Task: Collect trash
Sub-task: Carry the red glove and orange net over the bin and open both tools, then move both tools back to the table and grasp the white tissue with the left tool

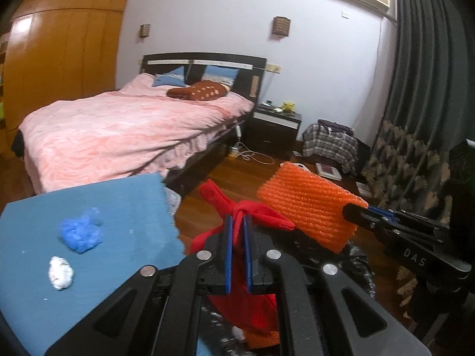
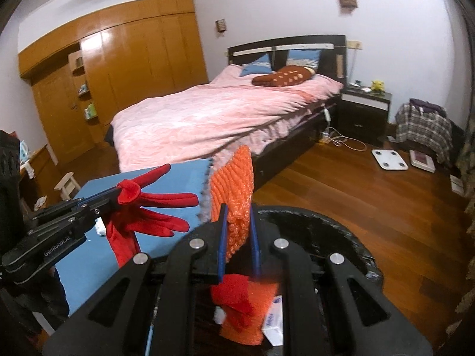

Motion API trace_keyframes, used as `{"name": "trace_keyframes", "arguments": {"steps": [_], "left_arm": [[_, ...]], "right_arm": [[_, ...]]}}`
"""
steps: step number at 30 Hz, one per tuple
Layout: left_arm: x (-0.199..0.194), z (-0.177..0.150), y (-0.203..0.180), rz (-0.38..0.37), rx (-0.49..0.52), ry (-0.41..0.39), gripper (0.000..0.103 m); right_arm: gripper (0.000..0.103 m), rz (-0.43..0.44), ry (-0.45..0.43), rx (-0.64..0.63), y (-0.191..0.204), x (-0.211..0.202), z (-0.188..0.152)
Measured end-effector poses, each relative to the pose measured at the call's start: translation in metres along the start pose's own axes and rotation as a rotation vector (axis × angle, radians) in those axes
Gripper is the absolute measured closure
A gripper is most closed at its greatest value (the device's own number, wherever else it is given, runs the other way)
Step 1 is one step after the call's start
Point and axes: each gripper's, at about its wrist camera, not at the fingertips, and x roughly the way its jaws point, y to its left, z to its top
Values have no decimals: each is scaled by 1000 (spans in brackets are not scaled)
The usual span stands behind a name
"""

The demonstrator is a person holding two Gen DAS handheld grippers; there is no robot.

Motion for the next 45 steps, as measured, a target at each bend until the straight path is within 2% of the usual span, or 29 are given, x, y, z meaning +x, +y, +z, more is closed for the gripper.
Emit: {"name": "trace_keyframes", "arguments": {"steps": [13,15,16,18,20,22,23,25,28,33,36,45], "left_arm": [[45,-13,-27,-40,24,78,95],[50,-16,-28,-48,22,95,86],[51,-18,-28,-50,23,103,81],[52,-21,-28,-49,19,111,64],[51,-22,-25,-53,10,115,58],[50,-23,-22,-42,7,115,52],[48,-23,-20,-35,5,114,48],[43,-23,-14,-16,-1,108,40],[33,-22,-5,11,-9,93,30],[11,-20,21,78,-48,61,13],[-2,-22,41,124,-81,49,9],[-40,-36,103,281,-115,27,6]], "right_arm": [[87,-83,43,63,-49,6,-28],[85,-93,55,67,-52,9,-31],[79,-101,64,73,-54,12,-34],[70,-111,71,80,-56,13,-39],[63,-120,74,84,-58,14,-41],[47,-129,72,88,-58,14,-43],[42,-135,71,91,-58,14,-42],[21,-151,58,90,-56,13,-42],[12,-144,38,79,-49,11,-40],[7,-115,15,50,-30,10,-32],[6,-100,16,37,-20,11,-28],[6,-32,29,-17,30,28,-16]]}}
